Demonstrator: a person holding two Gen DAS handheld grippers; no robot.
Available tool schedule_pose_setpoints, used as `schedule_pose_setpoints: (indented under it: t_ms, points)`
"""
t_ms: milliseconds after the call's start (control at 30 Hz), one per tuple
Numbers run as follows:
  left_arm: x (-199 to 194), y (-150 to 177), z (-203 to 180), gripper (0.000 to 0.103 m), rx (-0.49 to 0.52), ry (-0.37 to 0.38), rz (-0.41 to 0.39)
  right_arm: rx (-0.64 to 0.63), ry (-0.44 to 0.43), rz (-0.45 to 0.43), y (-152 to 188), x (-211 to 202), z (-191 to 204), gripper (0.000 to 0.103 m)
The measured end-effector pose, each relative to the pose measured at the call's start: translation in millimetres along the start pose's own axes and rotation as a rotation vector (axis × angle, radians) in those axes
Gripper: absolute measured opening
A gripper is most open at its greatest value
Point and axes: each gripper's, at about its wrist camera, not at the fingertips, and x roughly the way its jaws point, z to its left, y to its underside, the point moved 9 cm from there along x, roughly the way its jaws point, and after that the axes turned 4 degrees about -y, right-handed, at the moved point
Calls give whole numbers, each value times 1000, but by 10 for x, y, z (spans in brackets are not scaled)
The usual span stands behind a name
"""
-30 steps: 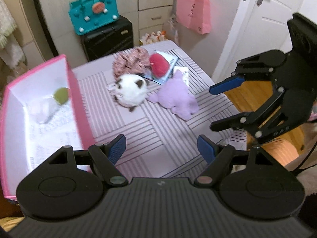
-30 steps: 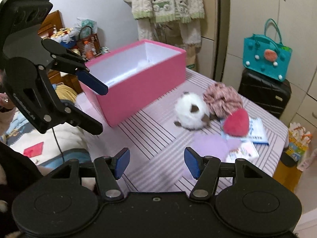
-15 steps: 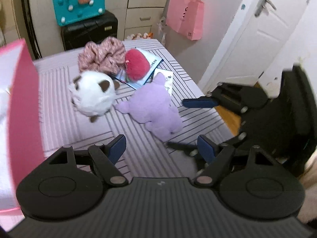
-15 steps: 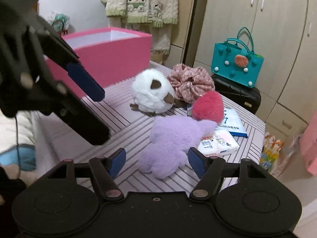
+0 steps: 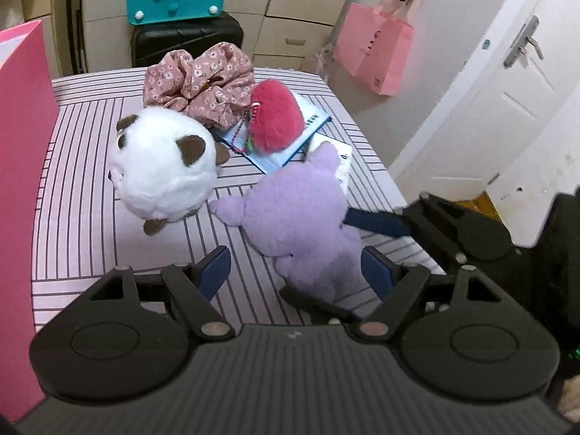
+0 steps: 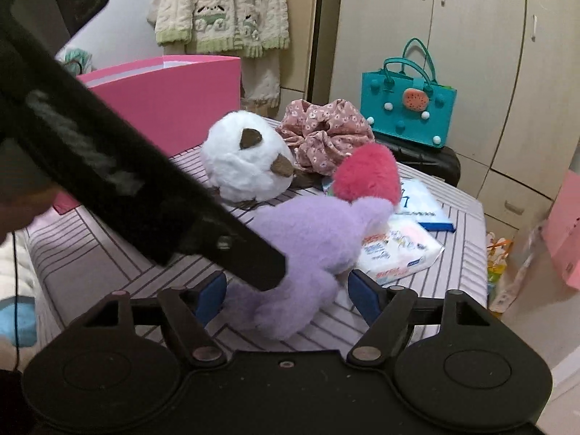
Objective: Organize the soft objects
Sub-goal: 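Move the left tool back to the lilac plush toy on the table, then close the left gripper on the lilac plush toy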
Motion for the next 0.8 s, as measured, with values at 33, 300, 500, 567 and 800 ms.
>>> schedule_pose_setpoints:
  t_ms: [33,300,500,567,800]
  points:
    - [31,5,4,78,-5,-4,-3,14,3,-13,13,-10,3,78]
    - [237,80,-25,79,-64,11,-12,58,63,-37,39,-54,14,61]
    - [298,90,-110,77,-65,0,-44,107,83,-48,49,-22,-1,53]
    - [303,86,-114,76,-77,-8,-54,146,80,-54,47,-8,-42,49]
    - [316,75,-81,69,-147,19,-58,209,45,-66,75,-13,-86,43]
